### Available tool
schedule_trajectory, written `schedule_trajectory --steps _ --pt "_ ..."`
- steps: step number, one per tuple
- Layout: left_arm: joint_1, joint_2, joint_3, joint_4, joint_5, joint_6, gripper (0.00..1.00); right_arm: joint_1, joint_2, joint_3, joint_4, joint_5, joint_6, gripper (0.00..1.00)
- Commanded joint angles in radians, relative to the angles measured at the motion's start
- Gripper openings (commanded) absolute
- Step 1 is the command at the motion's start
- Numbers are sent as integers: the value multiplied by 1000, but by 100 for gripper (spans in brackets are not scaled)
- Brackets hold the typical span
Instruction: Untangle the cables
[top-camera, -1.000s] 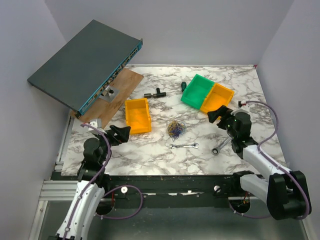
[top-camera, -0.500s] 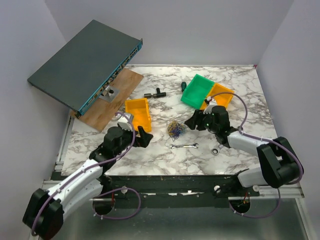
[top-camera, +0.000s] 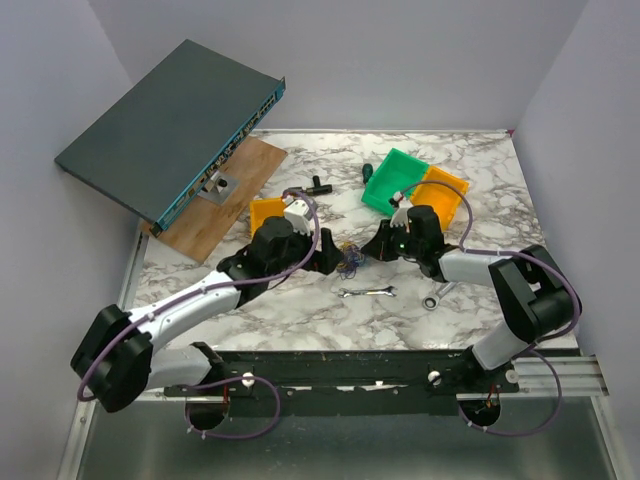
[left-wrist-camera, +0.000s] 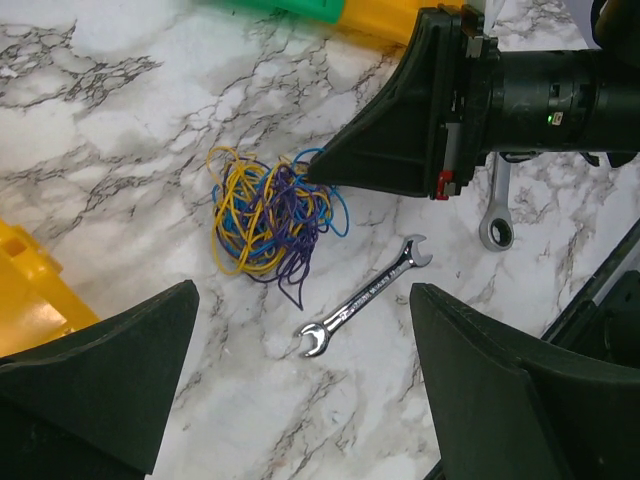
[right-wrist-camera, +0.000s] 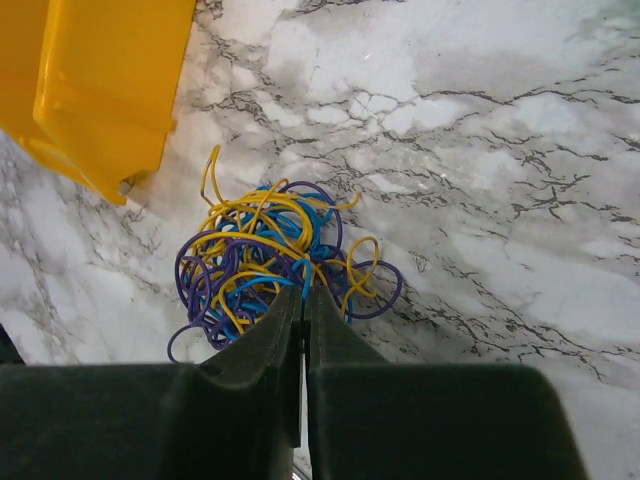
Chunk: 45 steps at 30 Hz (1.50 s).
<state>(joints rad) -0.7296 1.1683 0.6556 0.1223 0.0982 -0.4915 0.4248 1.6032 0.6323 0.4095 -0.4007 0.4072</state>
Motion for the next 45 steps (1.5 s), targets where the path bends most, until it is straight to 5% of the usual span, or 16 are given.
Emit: schedule_trajectory --steps 1,8,19,21,23,24,38,43,45 --pt "-16 92 74 -12 18 33 89 6 -6 15 5 -27 -7 5" --pt "-16 275 171 -56 -3 46 83 5 -88 -38 45 25 -2 1" --pt "-16 508 347 -210 -38 51 60 6 -88 -44 61 17 6 1" --pt "-15 538 379 -235 -36 52 50 6 -90 -45 58 27 6 1" --pt "-16 556 400 -251 -16 60 26 6 -99 -47 50 59 6 1" --pt "-16 557 405 -254 -6 62 1 6 -108 -49 40 87 7 1" --pt "3 156 67 -66 -324 -24 0 5 -434 -192 -106 931 163 1" --pt "6 133 38 -4 -208 6 0 5 -461 -218 -8 703 92 4" --pt "7 145 48 12 -144 24 0 5 -436 -223 58 498 36 39"
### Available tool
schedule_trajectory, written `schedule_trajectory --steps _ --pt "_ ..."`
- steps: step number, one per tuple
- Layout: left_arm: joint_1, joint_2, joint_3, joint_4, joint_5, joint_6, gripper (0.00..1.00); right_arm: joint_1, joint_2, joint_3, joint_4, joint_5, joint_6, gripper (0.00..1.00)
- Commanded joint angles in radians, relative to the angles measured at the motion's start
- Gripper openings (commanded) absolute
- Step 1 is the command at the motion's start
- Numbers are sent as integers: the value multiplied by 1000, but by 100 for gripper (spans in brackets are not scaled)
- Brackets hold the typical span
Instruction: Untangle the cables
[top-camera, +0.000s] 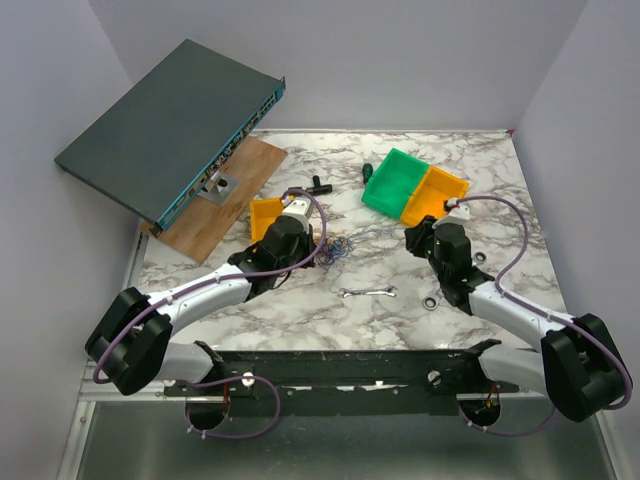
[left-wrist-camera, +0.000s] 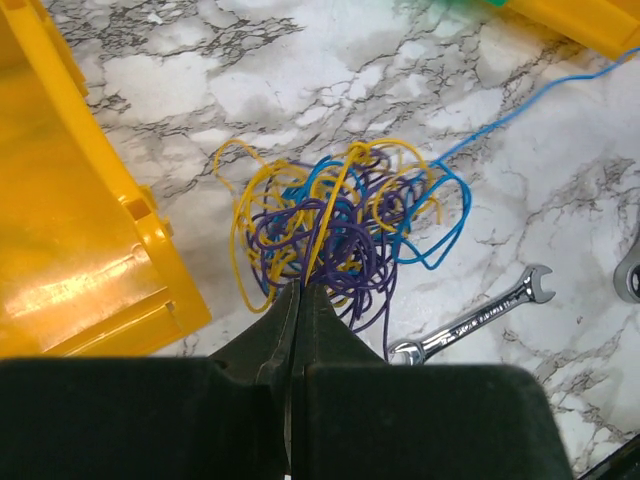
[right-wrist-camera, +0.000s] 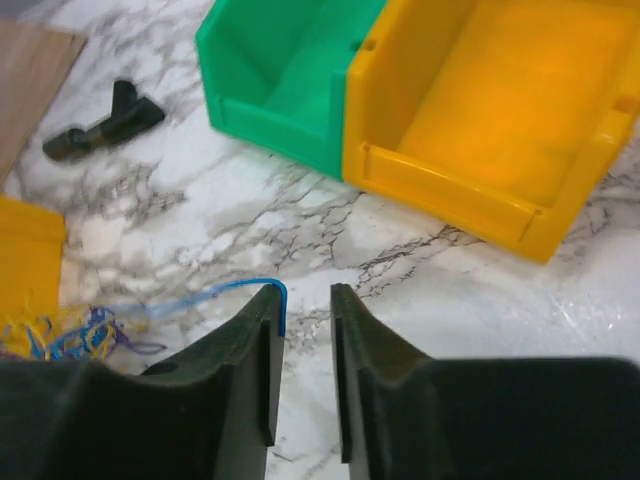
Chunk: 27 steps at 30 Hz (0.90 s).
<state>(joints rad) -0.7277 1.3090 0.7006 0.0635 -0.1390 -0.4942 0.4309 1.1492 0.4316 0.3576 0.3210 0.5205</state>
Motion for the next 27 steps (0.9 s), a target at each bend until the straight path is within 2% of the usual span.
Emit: schedule_trajectory --steps 1,2,3,5,7,8,13,15,18,19,21,24,25,27 --pt "5 13 3 91 135 37 0 -2 32 -22 147 -347 -115 69" --pt "5 21 8 102 184 44 0 -1 51 -25 189 -472 -122 84" --pt "4 29 10 116 224 46 0 0 68 -32 239 -555 -123 92" --pt "5 38 11 136 270 45 0 0 100 -35 303 -698 -126 91" --pt "4 36 7 153 297 45 0 0 127 -30 341 -810 -128 80" --pt "5 33 2 163 306 45 0 3 141 -28 355 -852 -127 78" --pt "4 36 -6 199 371 43 0 24 209 2 372 -935 -125 71" --pt "4 34 -9 218 398 43 0 32 237 27 338 -927 -134 73" --pt "4 22 -23 246 419 41 0 51 282 66 286 -879 -139 89" --pt "4 18 -30 256 421 41 0 58 294 78 272 -870 -144 89" --pt "5 5 -39 261 403 37 0 65 311 89 273 -893 -145 67" --pt "5 -39 -65 257 310 29 0 68 298 102 225 -804 -146 8" --pt "4 -67 -83 258 264 24 0 68 282 109 178 -692 -145 1" --pt "5 -120 -117 243 152 10 0 67 245 118 76 -398 -117 1"
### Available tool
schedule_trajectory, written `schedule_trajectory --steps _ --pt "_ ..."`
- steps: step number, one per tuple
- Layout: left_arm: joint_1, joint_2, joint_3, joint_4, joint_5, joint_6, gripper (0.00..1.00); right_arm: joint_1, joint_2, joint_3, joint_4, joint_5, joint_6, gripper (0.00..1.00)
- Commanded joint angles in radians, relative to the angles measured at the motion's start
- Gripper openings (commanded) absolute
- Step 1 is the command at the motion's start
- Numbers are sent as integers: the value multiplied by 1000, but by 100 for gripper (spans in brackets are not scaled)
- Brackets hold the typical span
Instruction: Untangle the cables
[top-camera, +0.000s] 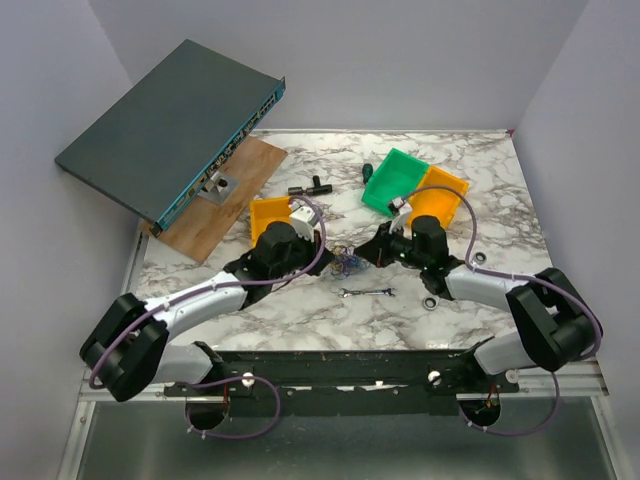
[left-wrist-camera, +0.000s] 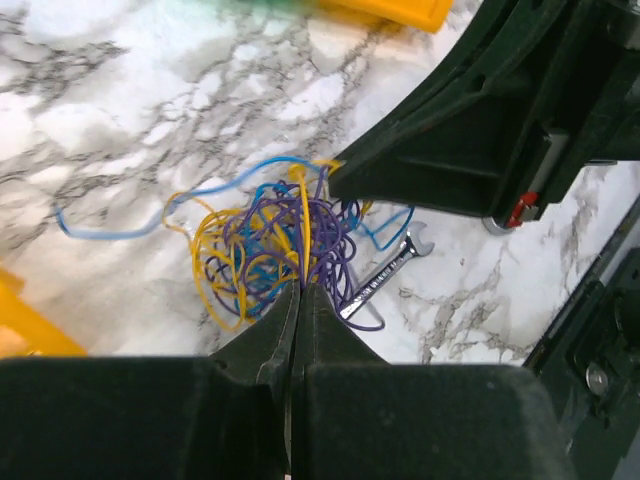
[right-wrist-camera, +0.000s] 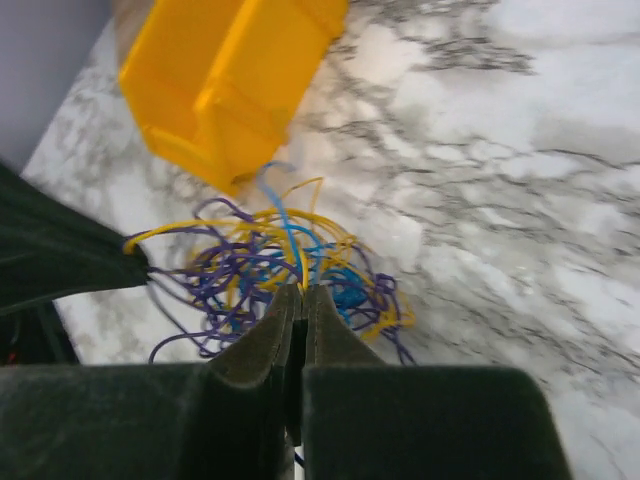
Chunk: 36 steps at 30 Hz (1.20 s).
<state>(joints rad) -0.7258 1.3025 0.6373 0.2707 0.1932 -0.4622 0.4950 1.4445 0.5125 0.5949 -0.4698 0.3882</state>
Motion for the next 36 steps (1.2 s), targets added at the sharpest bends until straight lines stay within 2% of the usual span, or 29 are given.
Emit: schedule_trajectory --steps 1,3,5,7,8,10,12,15,20,23,27,30,32,33,35,36 --pt "3 -138 -69 17 -274 -32 0 2 -65 34 -207 586 44 1" --pt "3 -191 -98 -4 -380 -49 0 2 -97 29 -295 912 123 1" --pt "3 -231 -116 -34 -475 -75 0 1 -125 35 -407 1168 226 1" --pt "2 -251 -122 -74 -563 -101 0 1 -158 30 -494 1313 324 1" --pt "4 -253 -120 -99 -598 -116 0 0 -174 21 -502 1338 342 1" --pt "5 -249 -108 -123 -613 -122 0 0 -204 -2 -460 1298 323 1" --pt "4 -238 -99 -119 -586 -116 0 1 -223 -31 -355 1161 228 1" --pt "4 -227 -95 -105 -552 -103 0 0 -228 -49 -278 1033 172 0" --pt "2 -237 -121 -19 -435 -66 0 1 -257 -92 -124 692 43 1" --pt "2 -268 -145 23 -410 -52 0 1 -271 -115 -101 740 64 3" --pt "1 -365 -201 72 -373 -34 0 1 -254 -71 -245 1004 140 6" --pt "1 -470 -175 -68 -461 -79 0 0 -220 -30 -395 1245 261 6" --pt "2 -572 -133 -217 -574 -140 0 0 -199 5 -537 1412 418 6" --pt "4 -619 -105 -294 -629 -183 0 1 -189 23 -638 1504 555 7" --pt "4 -724 -66 -441 -747 -268 0 -1 -176 72 -950 1612 896 16" --pt "5 -780 -57 -488 -781 -296 0 -1 -174 79 -1013 1629 988 18"
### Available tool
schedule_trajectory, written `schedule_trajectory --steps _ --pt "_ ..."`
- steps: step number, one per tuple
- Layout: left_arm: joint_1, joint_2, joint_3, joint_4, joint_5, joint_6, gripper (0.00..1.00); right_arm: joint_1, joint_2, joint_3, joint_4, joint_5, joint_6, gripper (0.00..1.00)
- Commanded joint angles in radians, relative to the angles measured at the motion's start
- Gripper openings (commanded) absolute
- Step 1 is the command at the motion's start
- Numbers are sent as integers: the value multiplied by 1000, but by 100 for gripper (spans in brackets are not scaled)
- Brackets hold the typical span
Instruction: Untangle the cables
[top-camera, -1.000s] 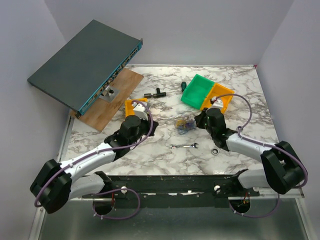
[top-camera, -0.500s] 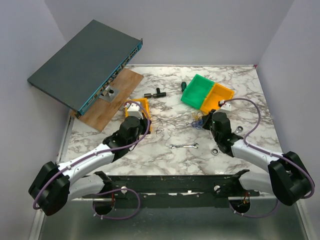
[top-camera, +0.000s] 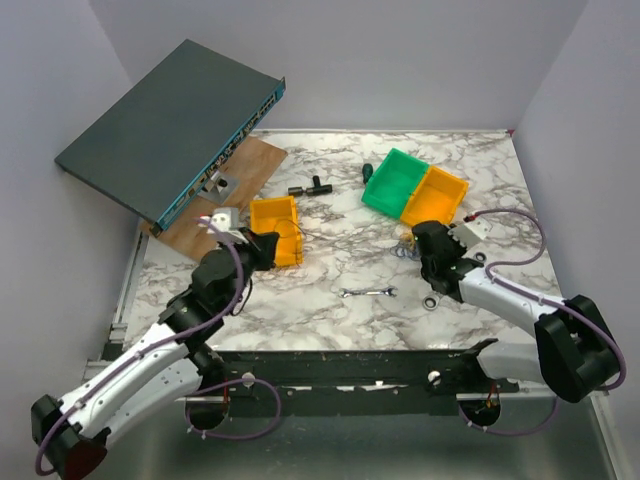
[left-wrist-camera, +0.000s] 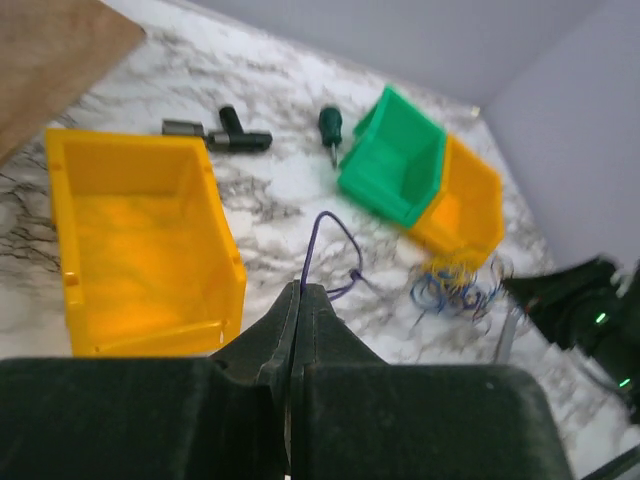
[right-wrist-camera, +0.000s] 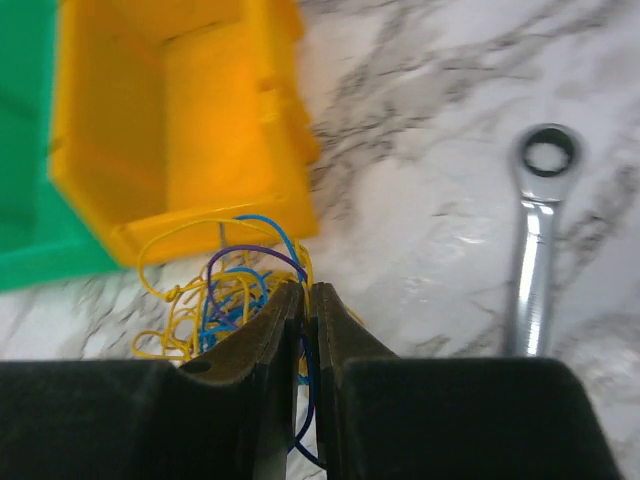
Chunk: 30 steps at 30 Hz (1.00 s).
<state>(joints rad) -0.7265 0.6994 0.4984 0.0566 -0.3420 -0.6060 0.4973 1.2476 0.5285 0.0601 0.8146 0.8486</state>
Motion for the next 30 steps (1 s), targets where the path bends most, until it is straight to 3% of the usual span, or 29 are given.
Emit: schedule_trajectory --steps 1,7,13,20,24,30 --pt "6 -222 82 -299 -271 -175 0 -4 19 65 -491 351 540 18" --pt "11 -359 124 -386 -372 -185 0 -4 -10 40 -466 352 539 17" --pt "12 -209 305 -463 -257 -110 0 -3 -19 28 -241 234 226 14" --pt "25 -67 374 -442 -243 -74 0 -3 -55 -20 -73 127 61 11" --pt "56 21 393 -432 -237 -94 0 -4 -69 -41 40 32 -50 1" --pt "292 151 332 -309 70 -194 0 -3 -118 -88 163 -115 -171 1"
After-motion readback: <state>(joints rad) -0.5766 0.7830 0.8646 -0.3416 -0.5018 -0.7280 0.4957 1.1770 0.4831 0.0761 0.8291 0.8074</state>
